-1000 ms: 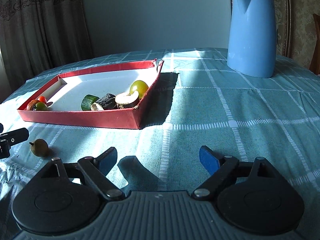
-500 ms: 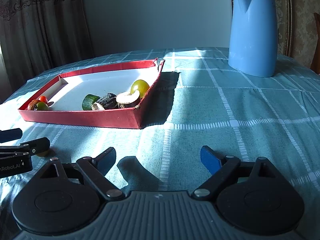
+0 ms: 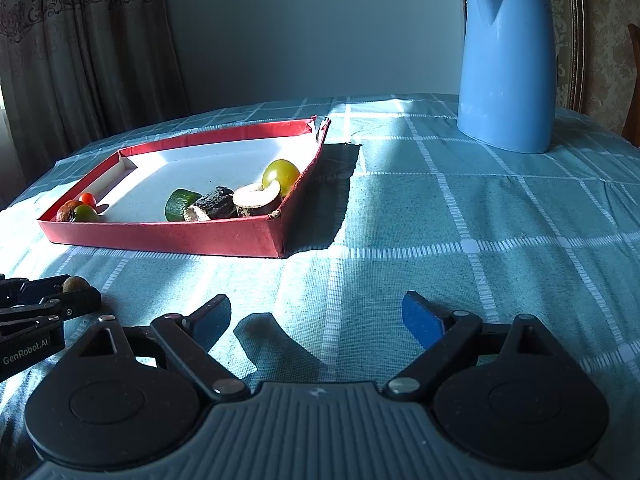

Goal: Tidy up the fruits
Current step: 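Carry the kiwi into the red box and open the left tool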

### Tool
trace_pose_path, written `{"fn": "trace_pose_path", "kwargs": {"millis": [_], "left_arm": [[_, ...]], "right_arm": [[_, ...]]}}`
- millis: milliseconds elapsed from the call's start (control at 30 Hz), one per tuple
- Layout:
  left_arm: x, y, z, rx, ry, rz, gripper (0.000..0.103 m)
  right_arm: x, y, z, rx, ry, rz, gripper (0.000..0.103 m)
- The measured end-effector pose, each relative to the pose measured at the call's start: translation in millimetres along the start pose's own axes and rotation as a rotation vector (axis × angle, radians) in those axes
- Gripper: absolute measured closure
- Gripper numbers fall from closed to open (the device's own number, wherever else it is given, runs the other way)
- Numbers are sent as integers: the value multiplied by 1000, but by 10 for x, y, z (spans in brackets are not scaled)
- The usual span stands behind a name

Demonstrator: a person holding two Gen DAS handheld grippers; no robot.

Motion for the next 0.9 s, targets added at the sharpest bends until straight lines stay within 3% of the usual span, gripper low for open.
{"fn": "trace_pose_path", "kwargs": {"millis": [233, 433, 600, 900], "left_arm": [[56, 110, -119, 54, 7, 34, 76], [315, 177, -459, 161, 46, 76, 76], [549, 11, -743, 240, 86, 76, 76], [645, -482, -994, 243, 152, 27, 76]], "right_arm": [[2, -1, 0, 0, 0, 0, 10], [1, 0, -3, -1, 2, -1, 10], [-2, -6, -7, -2, 6, -2, 9], [-9, -10, -7, -4, 8, -3, 9]]}}
Point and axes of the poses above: each gripper's, at about its wrist camera, not at the fingertips, and y roughly against the way its jaws point, z to its right, x to its top, the point moved 4 cm from there along -y, roughly the way its jaws point, and after that the axes turned 15 degrees about -y, right-handed, at the moved point
